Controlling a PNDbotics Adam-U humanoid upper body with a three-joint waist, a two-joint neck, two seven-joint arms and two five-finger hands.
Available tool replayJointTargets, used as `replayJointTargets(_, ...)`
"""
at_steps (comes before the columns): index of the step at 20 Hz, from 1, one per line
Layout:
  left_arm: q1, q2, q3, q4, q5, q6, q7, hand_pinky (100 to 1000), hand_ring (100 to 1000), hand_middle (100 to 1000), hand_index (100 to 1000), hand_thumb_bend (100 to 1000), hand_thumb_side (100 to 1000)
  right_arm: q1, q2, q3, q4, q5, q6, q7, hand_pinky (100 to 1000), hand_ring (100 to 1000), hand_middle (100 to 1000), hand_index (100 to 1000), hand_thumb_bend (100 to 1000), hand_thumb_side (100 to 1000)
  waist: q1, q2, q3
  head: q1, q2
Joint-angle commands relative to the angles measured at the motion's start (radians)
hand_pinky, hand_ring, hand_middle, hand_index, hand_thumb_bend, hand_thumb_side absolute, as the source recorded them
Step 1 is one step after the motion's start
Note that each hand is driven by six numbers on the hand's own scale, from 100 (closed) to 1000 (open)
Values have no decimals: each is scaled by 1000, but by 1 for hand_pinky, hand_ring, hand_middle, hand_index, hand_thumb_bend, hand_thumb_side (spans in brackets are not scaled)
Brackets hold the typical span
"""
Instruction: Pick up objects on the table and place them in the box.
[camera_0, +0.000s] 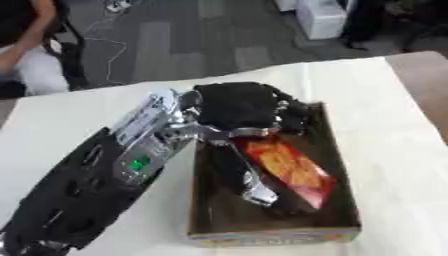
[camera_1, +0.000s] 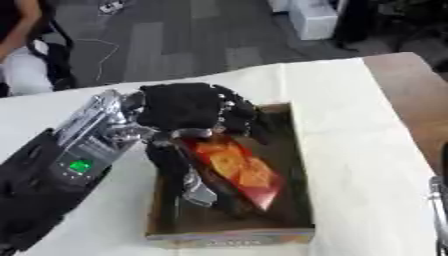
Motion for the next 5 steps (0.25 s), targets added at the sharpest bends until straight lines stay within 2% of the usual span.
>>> replayJointTargets(1,-10,32,53,-75,22,12,50,801,855,858,914,498,974,-9,-4,-7,-14,1,2,1,414,613,707,806,100,876,-7,-16,3,-6,-16)
replayJointTargets(5,16,52,148,-136,70,59,145,808,838,846,905,526,944,-8,-3,-10,-14,4,4,-3,415,613,708,806,100,880,-8,-17,9,-17,-19)
